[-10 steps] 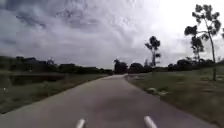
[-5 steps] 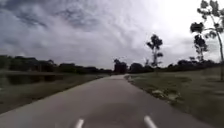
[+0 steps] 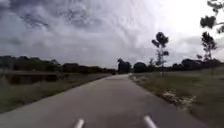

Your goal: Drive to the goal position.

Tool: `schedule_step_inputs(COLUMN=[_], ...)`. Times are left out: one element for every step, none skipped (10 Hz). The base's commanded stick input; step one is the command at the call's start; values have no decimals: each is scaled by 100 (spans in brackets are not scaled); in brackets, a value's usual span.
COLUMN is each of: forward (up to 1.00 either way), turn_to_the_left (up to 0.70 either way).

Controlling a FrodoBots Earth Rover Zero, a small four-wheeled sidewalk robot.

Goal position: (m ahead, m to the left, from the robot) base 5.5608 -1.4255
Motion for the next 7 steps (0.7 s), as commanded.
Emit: schedule_step_inputs(forward=[69,69,69,69,69,69,69], turn_to_the_left=[3,3,3,3,3,13,34])
